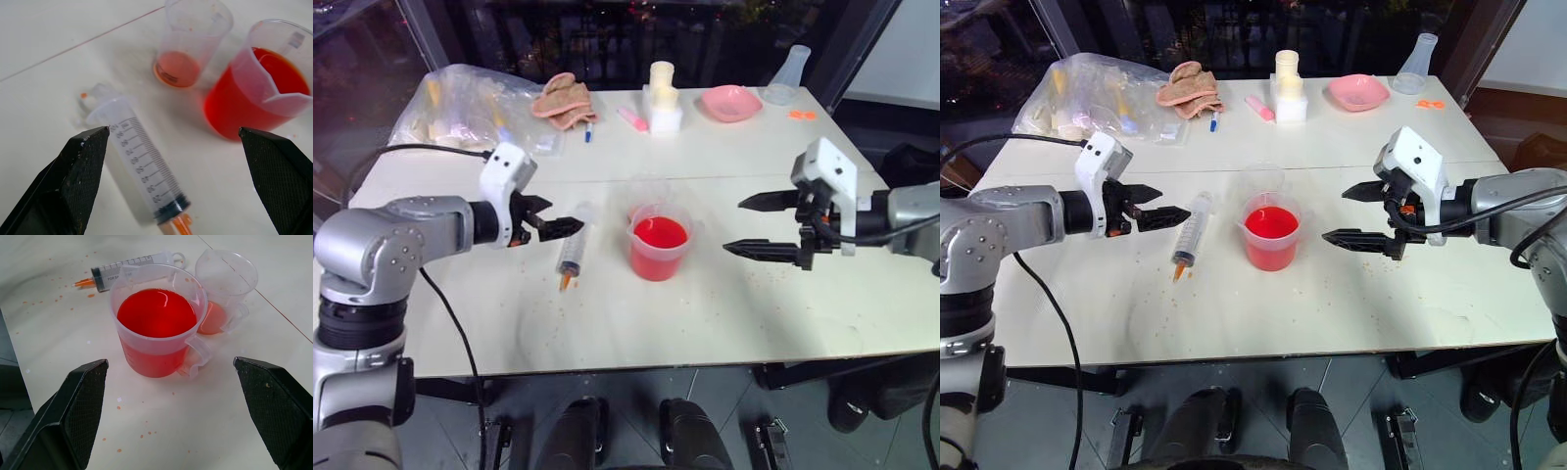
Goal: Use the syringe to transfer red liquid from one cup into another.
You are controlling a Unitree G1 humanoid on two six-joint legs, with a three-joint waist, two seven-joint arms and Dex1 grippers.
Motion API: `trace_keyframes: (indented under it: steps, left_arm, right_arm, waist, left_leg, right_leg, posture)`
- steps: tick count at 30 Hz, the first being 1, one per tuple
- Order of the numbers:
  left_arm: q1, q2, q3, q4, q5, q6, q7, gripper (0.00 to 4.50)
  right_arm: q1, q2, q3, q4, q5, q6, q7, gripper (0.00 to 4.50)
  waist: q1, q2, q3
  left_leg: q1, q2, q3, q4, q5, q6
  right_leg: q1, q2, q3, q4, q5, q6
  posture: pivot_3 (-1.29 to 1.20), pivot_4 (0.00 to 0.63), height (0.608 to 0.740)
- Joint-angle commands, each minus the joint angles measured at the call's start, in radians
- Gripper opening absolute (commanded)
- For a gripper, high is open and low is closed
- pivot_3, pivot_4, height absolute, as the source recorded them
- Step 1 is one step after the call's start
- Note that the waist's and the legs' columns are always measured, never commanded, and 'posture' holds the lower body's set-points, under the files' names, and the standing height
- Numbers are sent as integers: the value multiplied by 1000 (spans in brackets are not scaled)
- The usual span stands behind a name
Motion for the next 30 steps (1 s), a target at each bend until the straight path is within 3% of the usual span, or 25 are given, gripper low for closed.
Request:
trace_keyframes:
  steps: [1,30]
  left_arm:
    - [-26,0,4,-14,13,-18,-10,4460]
    - [-46,-21,3,-17,-24,32,-69,4460]
  right_arm:
    - [-14,-5,-18,-16,-9,-25,-5,4287]
    - [-10,-28,-20,-2,-29,-40,15,4287]
  waist:
    - [0,0,0]
    - [0,0,0]
  left_leg:
    - [0,0,0,0,0,0]
    - [0,0,0,0,0,0]
  right_leg:
    - [0,0,0,0,0,0]
    - [0,0,0,0,1,2]
  posture:
    - [0,150,740]
    - [0,150,740]
